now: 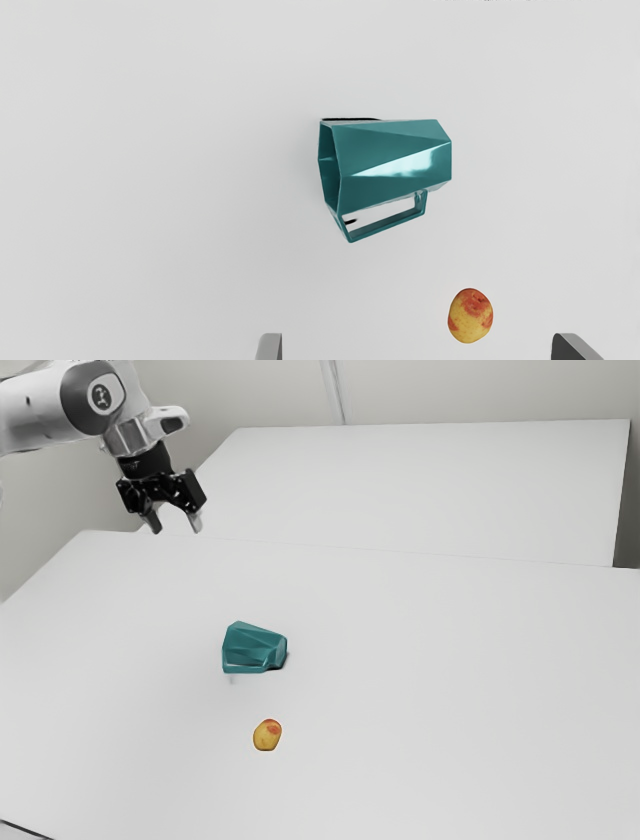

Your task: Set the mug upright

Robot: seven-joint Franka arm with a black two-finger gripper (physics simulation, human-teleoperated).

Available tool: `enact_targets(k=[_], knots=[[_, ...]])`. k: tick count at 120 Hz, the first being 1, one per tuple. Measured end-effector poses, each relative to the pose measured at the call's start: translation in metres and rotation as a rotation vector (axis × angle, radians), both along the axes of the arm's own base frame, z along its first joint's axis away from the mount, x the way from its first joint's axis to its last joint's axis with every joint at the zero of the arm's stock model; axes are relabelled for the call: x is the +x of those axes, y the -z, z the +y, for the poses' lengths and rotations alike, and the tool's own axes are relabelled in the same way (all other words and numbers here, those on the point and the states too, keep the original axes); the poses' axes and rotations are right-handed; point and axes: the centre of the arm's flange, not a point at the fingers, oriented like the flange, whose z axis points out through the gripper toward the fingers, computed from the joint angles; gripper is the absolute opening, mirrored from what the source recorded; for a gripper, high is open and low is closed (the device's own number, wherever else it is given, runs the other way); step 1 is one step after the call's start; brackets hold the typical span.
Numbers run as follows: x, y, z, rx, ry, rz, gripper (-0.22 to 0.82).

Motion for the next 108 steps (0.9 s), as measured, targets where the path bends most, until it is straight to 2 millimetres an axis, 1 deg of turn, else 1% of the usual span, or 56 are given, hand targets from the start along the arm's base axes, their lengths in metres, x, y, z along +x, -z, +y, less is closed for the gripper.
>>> enact_targets(k=[8,18,26,33,39,44,49,57,65,71,86,108], knots=[[0.0,0.019,0.013,-0.053,-0.025,0.002,0.59],[-0.001,0.049,0.032,-0.126,-0.064,0.003,0.59],[-0.003,0.068,0.045,-0.183,-0.091,-0.013,0.59],[-0.005,0.083,0.054,-0.23,-0.11,-0.034,0.59],[-0.005,0.089,0.06,-0.261,-0.117,-0.06,0.59],[-0.004,0.093,0.063,-0.277,-0.117,-0.079,0.59],[-0.003,0.101,0.063,-0.297,-0.116,-0.09,0.59],[-0.006,0.124,0.062,-0.351,-0.126,-0.102,0.59],[-0.012,0.147,0.065,-0.411,-0.151,-0.121,0.59],[-0.015,0.16,0.068,-0.449,-0.169,-0.142,0.59],[-0.021,0.178,0.074,-0.509,-0.19,-0.193,0.59],[-0.037,0.214,0.083,-0.594,-0.23,-0.227,0.59]])
